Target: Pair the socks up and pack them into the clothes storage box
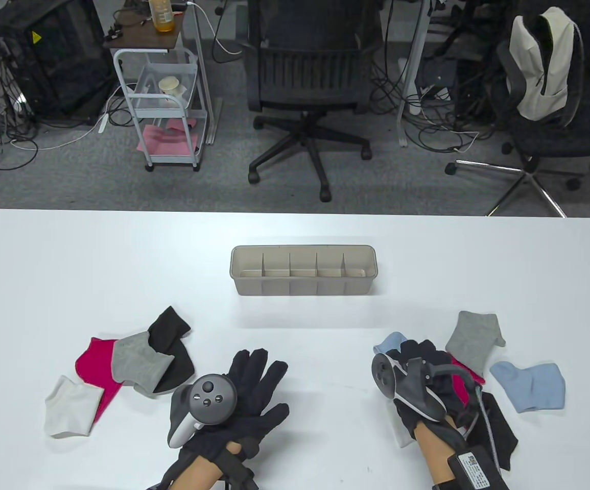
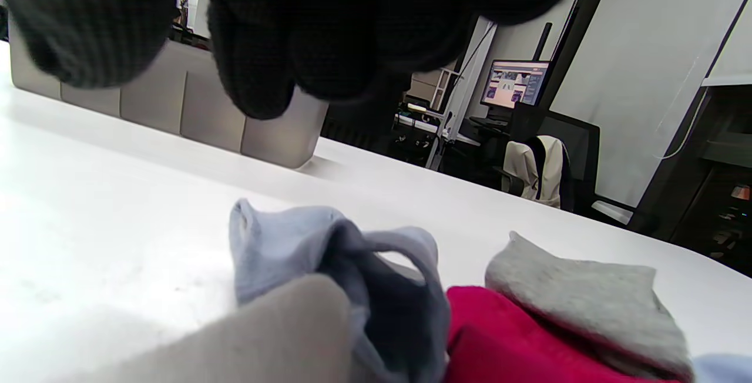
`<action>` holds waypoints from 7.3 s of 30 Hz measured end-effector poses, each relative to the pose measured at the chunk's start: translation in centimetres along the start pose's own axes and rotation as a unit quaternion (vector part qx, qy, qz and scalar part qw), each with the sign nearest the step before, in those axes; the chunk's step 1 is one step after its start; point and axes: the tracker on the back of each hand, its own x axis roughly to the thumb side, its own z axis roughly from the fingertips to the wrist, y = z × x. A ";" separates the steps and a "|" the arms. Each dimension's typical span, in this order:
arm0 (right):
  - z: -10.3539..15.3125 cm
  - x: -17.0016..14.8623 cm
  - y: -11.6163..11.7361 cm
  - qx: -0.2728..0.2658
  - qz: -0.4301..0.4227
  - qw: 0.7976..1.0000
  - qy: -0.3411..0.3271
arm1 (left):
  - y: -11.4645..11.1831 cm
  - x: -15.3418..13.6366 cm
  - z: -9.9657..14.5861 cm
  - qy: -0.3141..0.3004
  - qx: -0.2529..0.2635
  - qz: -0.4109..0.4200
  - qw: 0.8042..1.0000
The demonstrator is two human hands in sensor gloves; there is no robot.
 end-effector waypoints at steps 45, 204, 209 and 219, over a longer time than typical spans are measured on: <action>-3.9 2.1 5.2 0.059 0.035 0.992 0.110 | 0.7 -0.1 0.0 0.017 0.013 0.015 1.000; 2.2 -24.9 3.9 0.008 -0.173 0.922 0.347 | 2.0 1.0 -0.3 0.004 0.078 -0.032 0.996; 2.1 -25.5 7.5 0.058 -0.186 0.912 0.362 | 1.9 1.0 -0.3 0.004 0.073 -0.033 0.997; 1.4 -24.9 11.0 0.113 -0.197 0.897 0.380 | 1.8 0.9 -0.5 0.011 0.074 -0.032 0.997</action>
